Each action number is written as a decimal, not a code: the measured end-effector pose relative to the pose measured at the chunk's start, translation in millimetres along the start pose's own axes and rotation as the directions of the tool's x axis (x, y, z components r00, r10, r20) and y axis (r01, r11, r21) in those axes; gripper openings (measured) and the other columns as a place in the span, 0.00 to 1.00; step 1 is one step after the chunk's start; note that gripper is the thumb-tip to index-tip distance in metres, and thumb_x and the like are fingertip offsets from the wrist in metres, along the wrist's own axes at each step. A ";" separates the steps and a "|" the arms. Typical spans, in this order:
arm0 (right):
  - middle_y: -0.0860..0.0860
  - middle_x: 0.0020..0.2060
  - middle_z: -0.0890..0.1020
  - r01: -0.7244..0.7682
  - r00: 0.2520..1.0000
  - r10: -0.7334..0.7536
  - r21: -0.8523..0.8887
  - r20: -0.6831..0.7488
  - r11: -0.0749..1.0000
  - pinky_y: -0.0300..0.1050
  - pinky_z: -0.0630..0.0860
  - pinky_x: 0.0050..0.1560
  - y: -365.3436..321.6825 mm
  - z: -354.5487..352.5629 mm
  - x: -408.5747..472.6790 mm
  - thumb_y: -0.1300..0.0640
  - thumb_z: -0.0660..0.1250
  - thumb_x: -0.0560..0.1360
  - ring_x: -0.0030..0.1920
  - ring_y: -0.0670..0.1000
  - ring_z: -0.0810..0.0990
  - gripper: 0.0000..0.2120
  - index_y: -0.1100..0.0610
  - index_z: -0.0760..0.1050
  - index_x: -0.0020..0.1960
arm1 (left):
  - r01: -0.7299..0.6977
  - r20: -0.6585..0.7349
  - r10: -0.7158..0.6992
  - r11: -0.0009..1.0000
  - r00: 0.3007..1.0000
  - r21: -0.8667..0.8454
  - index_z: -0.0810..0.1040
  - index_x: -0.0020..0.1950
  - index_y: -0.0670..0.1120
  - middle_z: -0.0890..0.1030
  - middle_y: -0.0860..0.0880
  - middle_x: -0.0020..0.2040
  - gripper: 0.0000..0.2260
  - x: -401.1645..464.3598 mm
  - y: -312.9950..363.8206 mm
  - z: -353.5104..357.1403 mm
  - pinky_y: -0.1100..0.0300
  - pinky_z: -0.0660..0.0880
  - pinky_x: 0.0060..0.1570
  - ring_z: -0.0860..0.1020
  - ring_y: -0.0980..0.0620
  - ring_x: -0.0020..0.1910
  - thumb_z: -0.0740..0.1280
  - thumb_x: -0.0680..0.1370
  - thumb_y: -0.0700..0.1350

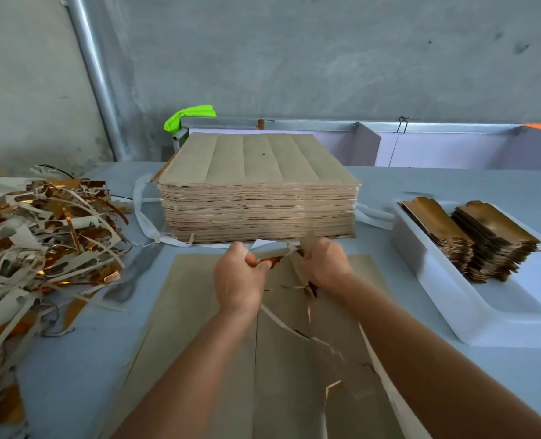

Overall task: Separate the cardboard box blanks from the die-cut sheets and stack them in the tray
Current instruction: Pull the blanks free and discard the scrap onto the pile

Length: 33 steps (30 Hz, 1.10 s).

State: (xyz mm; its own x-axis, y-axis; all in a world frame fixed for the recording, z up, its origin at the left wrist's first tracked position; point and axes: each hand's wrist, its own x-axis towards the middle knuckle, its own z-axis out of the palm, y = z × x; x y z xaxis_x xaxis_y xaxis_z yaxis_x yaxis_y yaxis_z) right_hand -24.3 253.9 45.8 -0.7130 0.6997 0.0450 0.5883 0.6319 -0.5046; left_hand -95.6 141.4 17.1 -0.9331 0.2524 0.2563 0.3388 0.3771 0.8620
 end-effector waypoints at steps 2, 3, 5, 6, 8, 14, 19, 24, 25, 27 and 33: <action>0.59 0.41 0.77 0.023 0.999 -0.024 0.020 0.028 1.000 0.46 0.73 0.45 6.4 -11.4 -6.8 0.59 0.60 0.76 0.45 0.57 0.76 0.12 0.66 0.78 0.47 | -0.146 -0.008 0.149 0.975 0.989 0.166 0.62 0.32 0.47 0.69 0.52 0.30 0.18 0.8 8.9 0.1 0.58 0.61 0.32 0.70 0.46 0.33 0.72 0.72 0.43; 0.60 0.41 0.78 0.049 0.998 -0.050 0.017 0.035 0.999 0.46 0.75 0.45 8.5 -15.0 -11.3 0.59 0.60 0.77 0.44 0.57 0.77 0.12 0.67 0.78 0.45 | -0.215 -0.032 0.228 0.949 0.973 0.232 0.63 0.33 0.47 0.69 0.52 0.30 0.17 1.6 14.3 0.0 0.57 0.61 0.32 0.69 0.46 0.34 0.71 0.73 0.43; 0.57 0.36 0.77 0.096 0.995 -0.096 0.010 0.024 0.995 0.41 0.75 0.37 12.8 -18.5 -19.4 0.61 0.60 0.76 0.37 0.54 0.76 0.12 0.63 0.76 0.36 | -0.302 -0.101 0.330 0.927 0.939 0.223 0.66 0.35 0.47 0.70 0.50 0.31 0.13 5.8 24.6 -0.8 0.58 0.60 0.32 0.68 0.46 0.33 0.69 0.73 0.41; 0.55 0.32 0.74 0.098 0.995 -0.098 0.014 0.009 0.995 0.37 0.70 0.31 15.5 -19.6 -22.8 0.63 0.60 0.74 0.33 0.52 0.73 0.14 0.60 0.73 0.31 | -0.298 -0.142 0.320 0.941 0.937 0.159 0.67 0.35 0.46 0.71 0.49 0.31 0.12 9.5 29.0 -1.0 0.58 0.59 0.31 0.68 0.46 0.32 0.69 0.72 0.39; 0.52 0.29 0.71 0.100 0.995 -0.099 0.041 -0.018 0.994 0.34 0.64 0.27 23.7 -23.1 -28.3 0.64 0.61 0.72 0.30 0.49 0.69 0.15 0.58 0.68 0.27 | -0.162 -0.227 0.149 0.986 0.963 -0.042 0.69 0.36 0.44 0.73 0.47 0.32 0.10 21.1 33.8 -2.7 0.57 0.62 0.30 0.72 0.42 0.34 0.69 0.71 0.38; 0.57 0.29 0.73 -0.016 0.923 0.283 0.708 -0.260 0.706 0.45 0.71 0.29 66.9 -44.2 -34.2 0.67 0.65 0.69 0.30 0.53 0.71 0.06 0.67 0.72 0.34 | 0.111 -0.200 -0.159 0.967 0.967 -0.229 0.70 0.36 0.47 0.75 0.48 0.34 0.10 36.1 7.4 -25.4 0.54 0.73 0.40 0.74 0.45 0.37 0.70 0.68 0.38; 0.52 0.41 0.79 0.079 0.858 0.383 0.826 -0.341 0.558 0.44 0.77 0.39 94.8 -61.1 -42.9 0.71 0.63 0.69 0.41 0.52 0.78 0.13 0.57 0.73 0.48 | 0.143 0.062 -0.137 0.737 0.989 -0.660 0.67 0.43 0.48 0.72 0.47 0.38 0.15 16.9 3.6 -39.2 0.59 0.79 0.37 0.77 0.56 0.26 0.63 0.76 0.28; 0.44 0.47 0.76 0.171 0.852 0.371 0.866 -0.369 0.469 0.45 0.78 0.47 111.6 -72.2 -53.6 0.76 0.60 0.69 0.52 0.51 0.77 0.29 0.49 0.69 0.62 | -0.002 0.137 0.085 0.853 0.987 -0.522 0.74 0.52 0.47 0.72 0.44 0.43 0.19 -6.4 13.4 -43.8 0.67 0.68 0.25 0.69 0.57 0.28 0.53 0.76 0.25; 0.45 0.48 0.77 0.156 0.882 0.336 0.876 -0.332 0.457 0.43 0.78 0.41 109.6 -70.2 -56.9 0.76 0.60 0.71 0.50 0.51 0.78 0.29 0.49 0.69 0.64 | -0.118 0.188 0.216 0.897 0.958 -0.426 0.77 0.51 0.45 0.74 0.44 0.45 0.22 -13.4 19.6 -38.4 0.67 0.67 0.29 0.69 0.56 0.31 0.52 0.74 0.23; 0.51 0.52 0.79 0.110 0.930 0.270 0.890 -0.249 0.442 0.43 0.78 0.37 100.4 -61.8 -61.2 0.74 0.61 0.72 0.50 0.52 0.79 0.29 0.50 0.68 0.66 | -0.333 0.339 0.419 0.899 0.842 -0.284 0.80 0.54 0.40 0.76 0.46 0.54 0.24 -27.6 34.3 -23.6 0.72 0.69 0.42 0.73 0.55 0.42 0.53 0.70 0.21; 0.51 0.60 0.71 0.127 0.916 0.191 0.708 -0.352 0.695 0.48 0.76 0.47 86.8 -63.5 -68.2 0.76 0.54 0.68 0.55 0.57 0.74 0.43 0.41 0.59 0.74 | -0.609 0.840 0.211 0.775 0.500 0.168 0.66 0.72 0.54 0.67 0.48 0.71 0.29 -46.3 32.4 26.6 0.59 0.70 0.60 0.71 0.46 0.66 0.56 0.76 0.30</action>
State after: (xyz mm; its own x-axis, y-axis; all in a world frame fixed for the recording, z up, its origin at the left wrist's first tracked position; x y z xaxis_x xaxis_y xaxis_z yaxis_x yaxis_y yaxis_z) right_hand 99.6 282.2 53.7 -0.4061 0.8794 0.2484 0.0483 0.2921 -0.9552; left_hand -38.2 165.6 21.6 -0.2936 0.9542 -0.0571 0.8512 0.2881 0.4387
